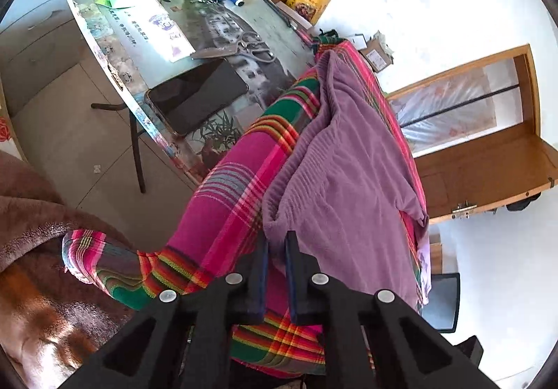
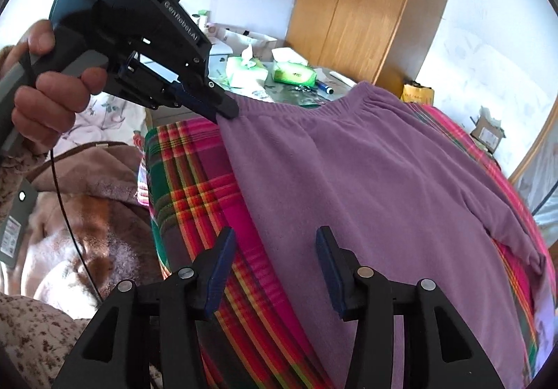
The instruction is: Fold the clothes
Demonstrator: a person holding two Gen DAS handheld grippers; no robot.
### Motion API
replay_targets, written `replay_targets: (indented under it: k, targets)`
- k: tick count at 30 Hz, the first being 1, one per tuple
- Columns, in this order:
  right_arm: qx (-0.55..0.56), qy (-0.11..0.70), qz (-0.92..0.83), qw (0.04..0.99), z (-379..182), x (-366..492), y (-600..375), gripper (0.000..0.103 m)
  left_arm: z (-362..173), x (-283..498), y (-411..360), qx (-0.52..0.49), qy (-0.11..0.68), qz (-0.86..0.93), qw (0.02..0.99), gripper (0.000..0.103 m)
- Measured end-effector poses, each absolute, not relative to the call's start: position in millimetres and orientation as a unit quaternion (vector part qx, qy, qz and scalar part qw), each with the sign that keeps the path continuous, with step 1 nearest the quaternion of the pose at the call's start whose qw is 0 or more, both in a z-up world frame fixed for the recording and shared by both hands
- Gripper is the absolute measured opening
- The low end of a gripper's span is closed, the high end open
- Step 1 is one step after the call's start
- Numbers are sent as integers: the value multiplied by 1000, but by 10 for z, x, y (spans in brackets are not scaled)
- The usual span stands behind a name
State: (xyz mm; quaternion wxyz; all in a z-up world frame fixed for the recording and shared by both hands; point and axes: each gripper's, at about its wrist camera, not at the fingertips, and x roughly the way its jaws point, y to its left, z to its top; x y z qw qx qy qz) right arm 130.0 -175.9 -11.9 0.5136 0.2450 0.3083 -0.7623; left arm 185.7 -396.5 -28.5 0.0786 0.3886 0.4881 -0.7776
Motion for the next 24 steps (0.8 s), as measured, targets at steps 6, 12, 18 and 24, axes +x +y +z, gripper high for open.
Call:
replay_targets:
  k: [6, 12, 18, 24]
  targets:
    - [251, 310, -767, 501, -98, 1310, -1842, 28, -297, 1888, -3994, 386, 494, -777, 66, 9]
    - [271, 288, -761, 514, -21, 1384, -1864, 3, -294, 1952, -4038, 387, 487, -779, 73, 9]
    - [298, 279, -746, 526, -65, 1374, -1901, 3, -364, 1970, -4055, 398, 485, -774, 84, 9]
    - [299, 273, -739, 538, -50, 1391, -1895, 3, -371, 1960, -4074, 401, 487, -771, 86, 9]
